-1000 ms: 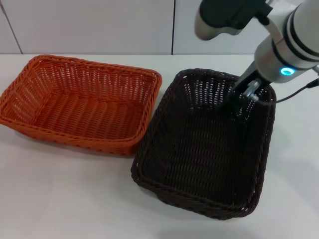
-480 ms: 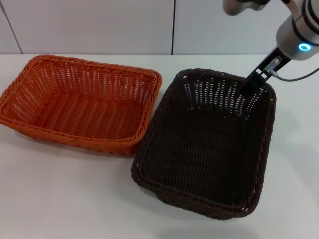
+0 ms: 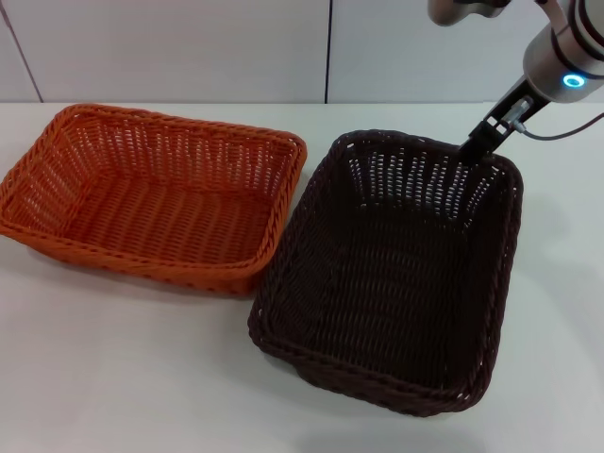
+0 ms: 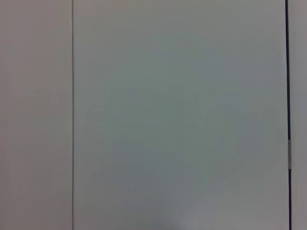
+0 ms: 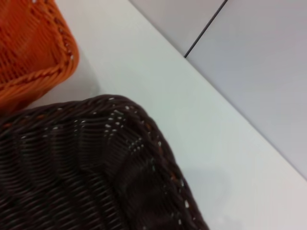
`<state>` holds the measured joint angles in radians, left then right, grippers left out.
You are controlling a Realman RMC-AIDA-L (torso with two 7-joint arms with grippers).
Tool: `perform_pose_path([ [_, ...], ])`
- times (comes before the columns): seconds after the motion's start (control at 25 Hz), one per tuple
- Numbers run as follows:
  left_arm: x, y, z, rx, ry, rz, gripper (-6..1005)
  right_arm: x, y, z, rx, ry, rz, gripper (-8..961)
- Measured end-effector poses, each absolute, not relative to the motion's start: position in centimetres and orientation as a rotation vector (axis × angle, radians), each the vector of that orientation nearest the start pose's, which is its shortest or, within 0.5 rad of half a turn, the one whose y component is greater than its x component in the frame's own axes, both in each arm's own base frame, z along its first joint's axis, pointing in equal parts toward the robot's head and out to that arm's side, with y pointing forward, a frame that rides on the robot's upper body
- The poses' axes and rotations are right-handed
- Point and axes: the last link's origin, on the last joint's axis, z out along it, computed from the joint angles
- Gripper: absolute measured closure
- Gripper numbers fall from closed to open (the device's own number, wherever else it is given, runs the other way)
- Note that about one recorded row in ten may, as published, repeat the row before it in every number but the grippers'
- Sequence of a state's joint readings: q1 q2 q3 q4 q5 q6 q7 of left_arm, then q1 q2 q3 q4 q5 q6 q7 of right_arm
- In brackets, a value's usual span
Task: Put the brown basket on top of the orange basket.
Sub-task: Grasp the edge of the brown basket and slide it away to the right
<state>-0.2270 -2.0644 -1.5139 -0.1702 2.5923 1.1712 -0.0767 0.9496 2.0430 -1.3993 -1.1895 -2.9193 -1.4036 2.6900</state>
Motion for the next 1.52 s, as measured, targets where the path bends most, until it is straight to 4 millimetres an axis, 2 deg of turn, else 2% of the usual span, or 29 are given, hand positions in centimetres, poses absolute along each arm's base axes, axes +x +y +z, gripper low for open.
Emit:
perform_pose_path([
  [0.32, -42.0, 26.2, 5.7, -1.155, -0.643, -0.472, 258, 11.8, 45.1, 1.5, -2.282, 0.507, -0.559, 173],
  [0.64, -41.8, 26.5, 5.7, -1.158, -0.639, -0.478, 258, 11.7, 44.8, -0.1, -2.314, 0.464, -0.556, 173],
  [0.76, -41.8, 26.7, 5.7, -1.159, -0.644, -0.476, 258, 12.3, 44.7, -1.3, -2.324, 0.446, -0.586, 173],
  [1.52, -41.6, 27.1, 5.6, -1.168, -0.645, -0.479, 258, 12.5, 46.0, -3.0, -2.319, 0.426, -0.571, 193],
])
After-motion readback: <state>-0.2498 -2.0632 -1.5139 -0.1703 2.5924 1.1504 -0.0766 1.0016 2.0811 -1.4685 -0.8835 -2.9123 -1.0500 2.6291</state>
